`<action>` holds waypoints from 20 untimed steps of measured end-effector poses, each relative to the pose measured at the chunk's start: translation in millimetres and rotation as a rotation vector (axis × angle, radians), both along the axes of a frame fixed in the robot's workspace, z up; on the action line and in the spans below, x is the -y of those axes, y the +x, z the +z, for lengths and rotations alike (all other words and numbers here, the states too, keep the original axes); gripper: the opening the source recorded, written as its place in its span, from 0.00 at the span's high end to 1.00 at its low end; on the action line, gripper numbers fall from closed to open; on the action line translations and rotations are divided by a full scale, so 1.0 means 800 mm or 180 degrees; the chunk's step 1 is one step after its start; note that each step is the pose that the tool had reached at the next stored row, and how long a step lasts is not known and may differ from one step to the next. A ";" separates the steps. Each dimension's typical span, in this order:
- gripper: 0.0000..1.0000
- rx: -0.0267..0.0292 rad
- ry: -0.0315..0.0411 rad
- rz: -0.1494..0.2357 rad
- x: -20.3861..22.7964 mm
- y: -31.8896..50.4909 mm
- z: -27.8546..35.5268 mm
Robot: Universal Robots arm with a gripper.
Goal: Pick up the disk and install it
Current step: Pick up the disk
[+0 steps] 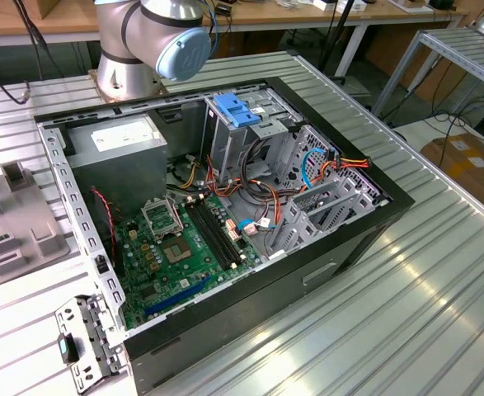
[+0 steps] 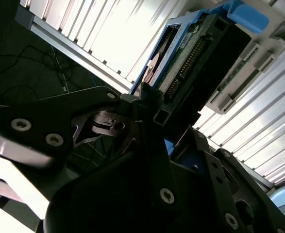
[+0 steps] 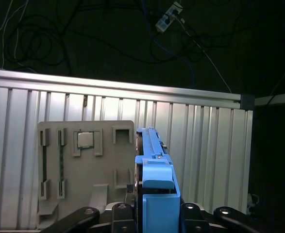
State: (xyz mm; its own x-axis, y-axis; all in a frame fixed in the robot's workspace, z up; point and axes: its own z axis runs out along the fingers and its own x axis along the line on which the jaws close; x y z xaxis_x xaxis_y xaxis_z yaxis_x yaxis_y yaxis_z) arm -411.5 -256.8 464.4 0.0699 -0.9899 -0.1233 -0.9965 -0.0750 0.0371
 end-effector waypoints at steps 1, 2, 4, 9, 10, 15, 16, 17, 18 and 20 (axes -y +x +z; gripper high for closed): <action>0.64 0.0000 0.0000 0.0000 0.0000 0.000 0.0009; 0.64 0.0000 0.0001 0.0000 0.0000 0.000 0.0019; 0.64 0.0000 0.0001 0.0000 0.0000 0.000 0.0034; 0.64 0.0001 0.0001 0.0000 0.0000 0.000 0.0082; 0.64 0.0000 0.0001 0.0000 0.0000 0.000 0.0088; 0.64 0.0000 0.0002 0.0000 0.0000 0.000 0.0138; 0.64 0.0000 0.0002 0.0000 0.0000 0.000 0.0159; 0.64 0.0000 0.0002 0.0000 0.0000 0.000 0.0172; 0.64 0.0000 0.0002 0.0000 0.0000 0.000 0.0182; 0.64 0.0000 0.0002 0.0000 0.0000 0.000 0.0204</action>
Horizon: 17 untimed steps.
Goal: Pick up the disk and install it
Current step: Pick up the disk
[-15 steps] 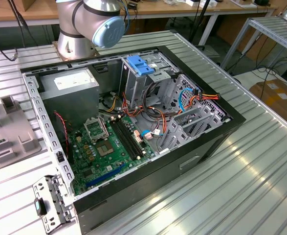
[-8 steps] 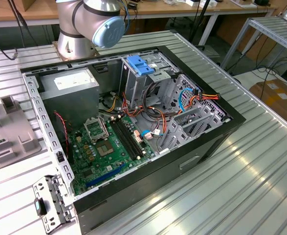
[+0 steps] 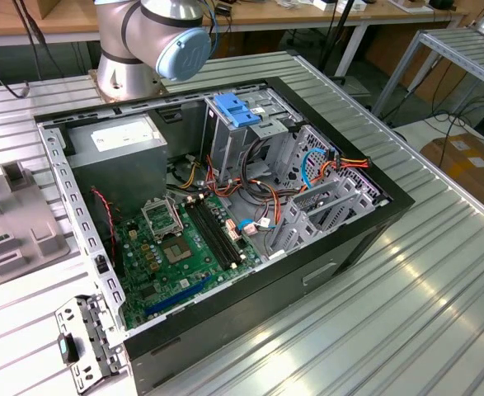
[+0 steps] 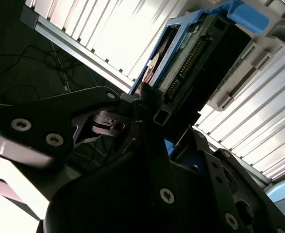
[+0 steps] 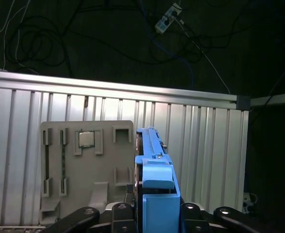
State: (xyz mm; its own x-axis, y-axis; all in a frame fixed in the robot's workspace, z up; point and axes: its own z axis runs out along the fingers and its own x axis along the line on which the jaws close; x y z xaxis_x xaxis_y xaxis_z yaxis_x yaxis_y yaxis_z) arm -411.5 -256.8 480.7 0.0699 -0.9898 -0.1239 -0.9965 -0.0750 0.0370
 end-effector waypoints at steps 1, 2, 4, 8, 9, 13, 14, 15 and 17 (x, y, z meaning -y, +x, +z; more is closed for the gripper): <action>0.64 0.0000 0.0000 0.0000 0.0000 0.000 0.0012; 0.64 0.0000 0.0000 0.0000 0.0000 0.000 0.0023; 0.64 0.0000 0.0000 0.0000 0.0000 0.000 0.0049; 0.64 0.0000 0.0002 0.0000 0.0000 0.000 0.0125; 0.64 0.0000 0.0002 0.0000 0.0000 0.000 0.0128; 0.64 0.0000 0.0003 0.0000 0.0000 0.000 0.0129; 0.64 0.0000 0.0003 0.0000 0.0000 0.000 0.0129; 0.64 0.0000 0.0003 0.0000 0.0003 0.000 0.0129; 0.64 0.0000 0.0003 0.0000 0.0014 0.000 0.0129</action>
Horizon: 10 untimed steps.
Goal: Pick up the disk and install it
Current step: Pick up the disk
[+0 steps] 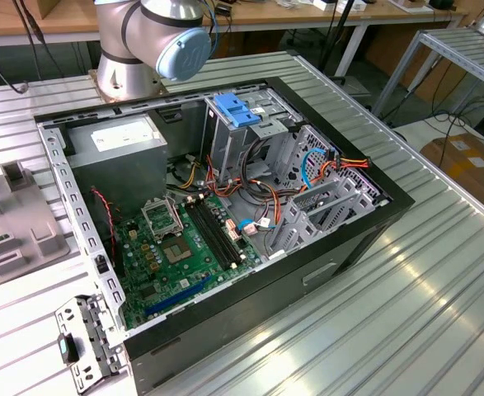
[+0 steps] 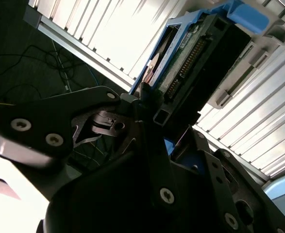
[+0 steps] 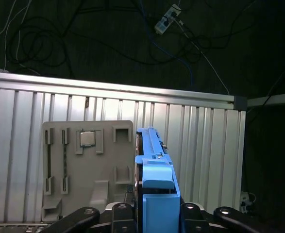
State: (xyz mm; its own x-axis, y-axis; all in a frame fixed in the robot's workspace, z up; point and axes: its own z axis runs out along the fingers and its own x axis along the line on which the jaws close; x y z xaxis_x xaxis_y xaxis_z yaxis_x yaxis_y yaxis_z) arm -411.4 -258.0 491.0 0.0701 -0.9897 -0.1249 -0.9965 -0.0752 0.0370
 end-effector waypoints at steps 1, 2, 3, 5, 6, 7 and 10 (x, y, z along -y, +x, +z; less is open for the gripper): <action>0.64 0.0000 0.0000 0.0000 0.0010 0.000 0.0000; 0.64 0.0000 0.0000 0.0000 0.0016 0.000 0.0000; 0.64 0.0000 0.0000 0.0000 0.0023 0.000 0.0000; 0.64 0.0000 0.0000 0.0000 0.0039 0.000 0.0000; 0.64 0.0000 0.0000 0.0000 0.0044 0.001 0.0000; 0.64 0.0000 0.0000 0.0000 0.0049 0.001 0.0000; 0.64 0.0000 0.0000 0.0000 0.0061 0.001 0.0000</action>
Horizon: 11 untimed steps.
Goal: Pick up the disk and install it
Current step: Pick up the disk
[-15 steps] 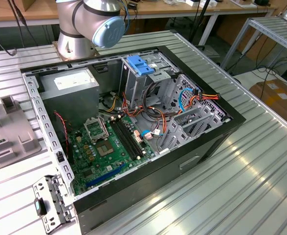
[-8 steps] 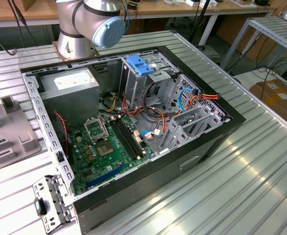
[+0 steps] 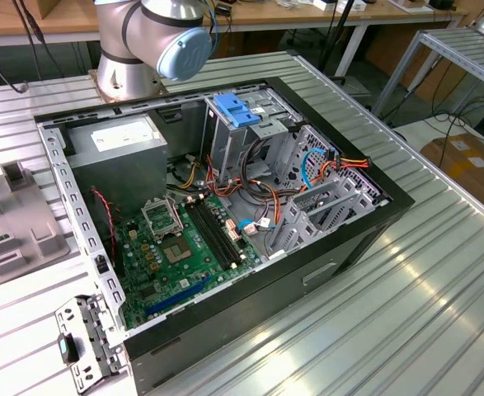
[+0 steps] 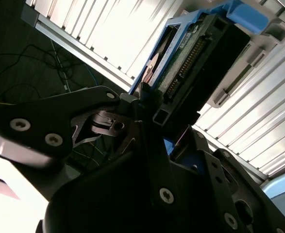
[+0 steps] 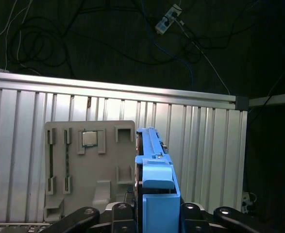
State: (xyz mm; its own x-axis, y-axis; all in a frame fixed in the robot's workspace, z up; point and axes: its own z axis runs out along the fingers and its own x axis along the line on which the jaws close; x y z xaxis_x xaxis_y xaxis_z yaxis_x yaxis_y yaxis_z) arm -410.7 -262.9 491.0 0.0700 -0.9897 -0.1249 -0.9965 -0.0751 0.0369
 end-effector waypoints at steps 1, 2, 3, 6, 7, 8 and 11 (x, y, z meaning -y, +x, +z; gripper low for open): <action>0.64 0.0000 0.0000 0.0000 0.0007 0.000 0.0001; 0.64 0.0000 0.0000 0.0000 0.0010 0.000 0.0000; 0.64 0.0000 0.0000 0.0000 0.0014 0.000 0.0000; 0.64 0.0000 0.0000 0.0000 0.0026 0.001 0.0000; 0.64 0.0000 0.0000 0.0000 0.0030 0.001 0.0000; 0.64 0.0000 0.0000 0.0000 0.0034 0.001 0.0000; 0.64 0.0000 0.0000 0.0000 0.0044 0.001 0.0000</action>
State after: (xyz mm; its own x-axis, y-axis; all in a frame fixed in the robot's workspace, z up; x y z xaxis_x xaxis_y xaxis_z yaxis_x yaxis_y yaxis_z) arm -409.9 -266.4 491.0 0.0700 -0.9897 -0.1250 -0.9965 -0.0751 0.0369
